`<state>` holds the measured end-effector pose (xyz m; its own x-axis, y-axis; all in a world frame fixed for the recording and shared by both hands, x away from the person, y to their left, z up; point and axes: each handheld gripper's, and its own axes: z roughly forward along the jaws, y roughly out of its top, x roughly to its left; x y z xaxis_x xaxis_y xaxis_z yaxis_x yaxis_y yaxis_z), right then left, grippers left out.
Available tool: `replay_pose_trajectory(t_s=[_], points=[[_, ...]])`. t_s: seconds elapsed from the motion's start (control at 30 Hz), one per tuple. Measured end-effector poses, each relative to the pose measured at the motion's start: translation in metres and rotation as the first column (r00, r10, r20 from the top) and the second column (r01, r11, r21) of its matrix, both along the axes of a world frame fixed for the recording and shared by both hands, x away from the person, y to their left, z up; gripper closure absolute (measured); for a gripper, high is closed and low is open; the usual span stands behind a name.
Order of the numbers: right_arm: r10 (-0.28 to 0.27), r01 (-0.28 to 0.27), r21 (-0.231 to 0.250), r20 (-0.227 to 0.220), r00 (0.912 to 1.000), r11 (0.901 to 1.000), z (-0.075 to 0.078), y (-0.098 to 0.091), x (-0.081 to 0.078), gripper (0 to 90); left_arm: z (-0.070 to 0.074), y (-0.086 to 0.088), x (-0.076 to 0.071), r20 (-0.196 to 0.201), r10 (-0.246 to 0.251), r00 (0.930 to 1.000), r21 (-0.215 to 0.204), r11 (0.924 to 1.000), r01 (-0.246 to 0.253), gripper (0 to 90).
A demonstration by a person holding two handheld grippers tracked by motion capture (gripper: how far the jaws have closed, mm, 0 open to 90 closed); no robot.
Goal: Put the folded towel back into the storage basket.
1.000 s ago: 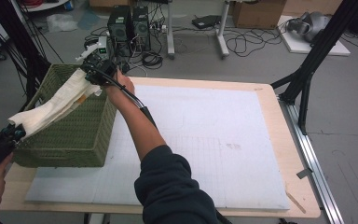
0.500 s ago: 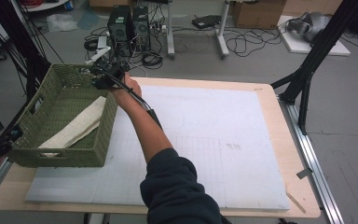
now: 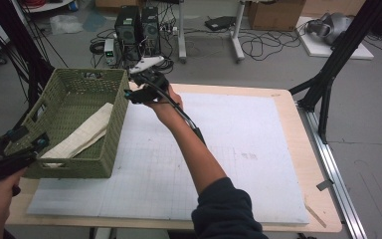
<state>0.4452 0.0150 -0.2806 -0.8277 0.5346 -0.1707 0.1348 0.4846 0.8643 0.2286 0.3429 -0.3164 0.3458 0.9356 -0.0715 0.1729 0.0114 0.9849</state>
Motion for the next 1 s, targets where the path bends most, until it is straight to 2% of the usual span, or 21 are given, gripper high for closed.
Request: replay_pose_trajectory(t_s=[0.07, 0.1, 0.13, 0.27, 0.3, 0.4, 0.53, 0.77, 0.83, 1.0], points=[[-0.015, 0.015, 0.016, -0.022, 0.9996, 0.9998, -0.006, -0.02, -0.007, 29.8, 0.0, -0.01, 0.003, 0.0, -0.015, 0.9999, 0.0, 0.9999, 0.015, 23.3], [-0.018, 0.019, 0.022, -0.027, 0.9995, 0.9996, -0.008, -0.026, -0.009, 27.8, -0.001, -0.017, 0.005, 0.003, -0.038, 0.9993, -0.004, 0.9993, 0.038, 22.0], [-0.032, 0.033, 0.021, -0.022, 0.9992, 0.9993, -0.012, -0.038, -0.013, 25.7, -0.001, -0.023, 0.007, 0.001, -0.063, 0.998, -0.005, 0.998, 0.063, 22.0], [-0.092, 0.093, 0.033, -0.037, 0.9951, 0.9951, -0.023, -0.076, -0.025, 20.6, -0.003, -0.046, 0.015, -0.008, -0.117, 0.9931, -0.016, 0.993, 0.117, 22.0], [-0.092, 0.093, 0.033, -0.03, 0.9953, 0.9951, -0.024, -0.081, -0.026, 20.5, -0.003, -0.056, 0.018, -0.007, -0.138, 0.9904, -0.005, 0.9904, 0.138, 22.0], [-0.13, 0.131, 0.057, -0.03, 0.9911, 0.9897, -0.03, -0.112, -0.038, 18.5, -0.004, -0.076, 0.025, -0.009, -0.186, 0.9825, -0.006, 0.9825, 0.186, 22.0], [-0.162, 0.163, 0.05, -0.021, 0.9865, 0.9854, -0.034, -0.144, -0.052, 14.5, -0.007, -0.102, 0.035, -0.023, -0.253, 0.9672, -0.029, 0.9672, 0.252, 22.0], [-0.22, 0.221, 0.065, -0.027, 0.9752, 0.9731, -0.044, -0.197, -0.079, 12.1, -0.013, -0.143, 0.046, -0.037, -0.342, 0.9388, -0.008, 0.9396, 0.342, 22.2], [-0.246, 0.247, 0.069, -0.022, 0.9691, 0.9667, -0.049, -0.213, -0.089, 11.9, -0.017, -0.155, 0.05, -0.04, -0.38, 0.9242, -0.033, 0.9249, 0.379, 22.4], [-0.293, 0.294, 0.041, -0.023, 0.9559, 0.9551, -0.064, -0.255, -0.113, 11.7, -0.029, -0.18, 0.058, -0.049, -0.431, 0.901, -0.029, 0.9023, 0.43, 23.0]])
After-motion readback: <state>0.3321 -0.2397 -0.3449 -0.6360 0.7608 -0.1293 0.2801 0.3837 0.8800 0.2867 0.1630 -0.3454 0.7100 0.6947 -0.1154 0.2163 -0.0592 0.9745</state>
